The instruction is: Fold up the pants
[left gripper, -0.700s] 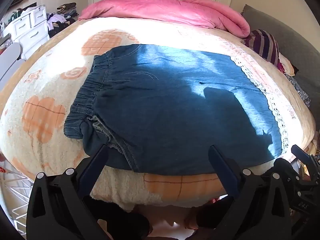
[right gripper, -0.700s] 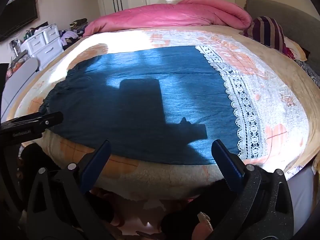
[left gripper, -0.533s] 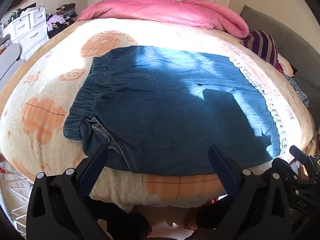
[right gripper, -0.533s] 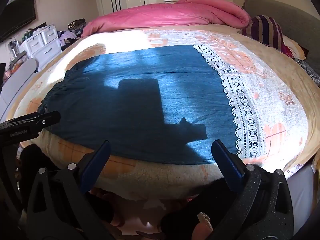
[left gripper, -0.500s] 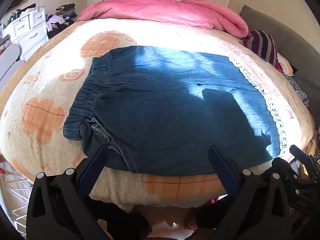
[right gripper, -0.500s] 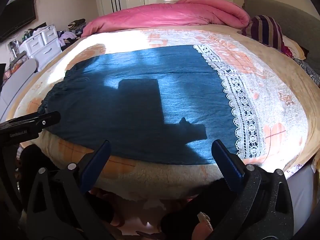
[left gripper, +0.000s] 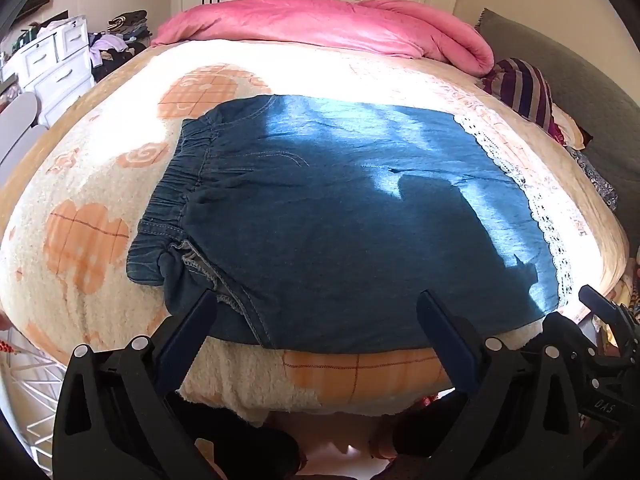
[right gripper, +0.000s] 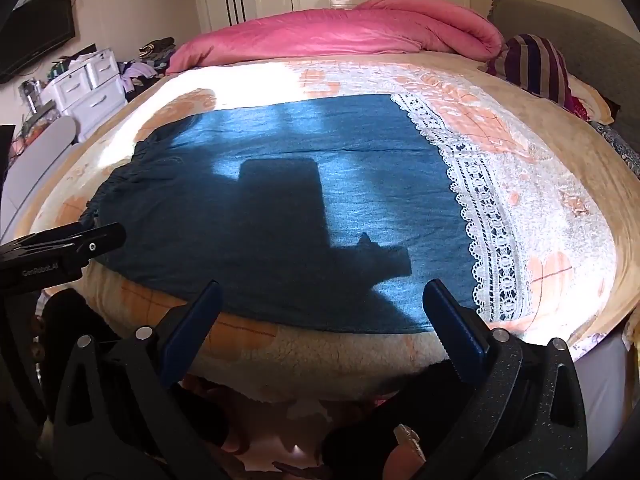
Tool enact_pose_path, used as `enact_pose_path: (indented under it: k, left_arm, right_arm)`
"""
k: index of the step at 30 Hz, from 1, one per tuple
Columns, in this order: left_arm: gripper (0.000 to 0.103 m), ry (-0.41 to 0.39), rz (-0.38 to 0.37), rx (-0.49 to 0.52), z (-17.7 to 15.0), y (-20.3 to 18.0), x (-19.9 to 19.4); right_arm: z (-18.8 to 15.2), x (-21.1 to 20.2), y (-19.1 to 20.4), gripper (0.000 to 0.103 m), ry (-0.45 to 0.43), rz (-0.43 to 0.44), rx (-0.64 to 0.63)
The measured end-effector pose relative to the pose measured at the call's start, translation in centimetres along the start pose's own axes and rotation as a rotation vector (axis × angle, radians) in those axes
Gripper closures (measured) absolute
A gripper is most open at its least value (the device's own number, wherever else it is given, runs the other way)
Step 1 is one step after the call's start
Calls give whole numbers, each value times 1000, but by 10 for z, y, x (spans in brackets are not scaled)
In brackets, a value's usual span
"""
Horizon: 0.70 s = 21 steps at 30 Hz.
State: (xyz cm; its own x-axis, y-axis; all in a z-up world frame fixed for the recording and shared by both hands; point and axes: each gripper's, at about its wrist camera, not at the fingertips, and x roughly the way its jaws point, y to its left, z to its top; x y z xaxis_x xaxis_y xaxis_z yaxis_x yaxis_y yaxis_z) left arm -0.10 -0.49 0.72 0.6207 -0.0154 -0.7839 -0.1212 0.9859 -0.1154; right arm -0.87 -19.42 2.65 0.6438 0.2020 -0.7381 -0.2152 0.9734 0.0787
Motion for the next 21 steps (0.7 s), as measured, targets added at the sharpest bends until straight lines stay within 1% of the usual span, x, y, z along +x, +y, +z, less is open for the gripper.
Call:
enact_pose_path:
  k: [21]
  left_arm:
    - [4, -3, -9, 17, 3, -1, -1]
  right_arm:
    - [2, -1, 2, 8, -2, 1, -5]
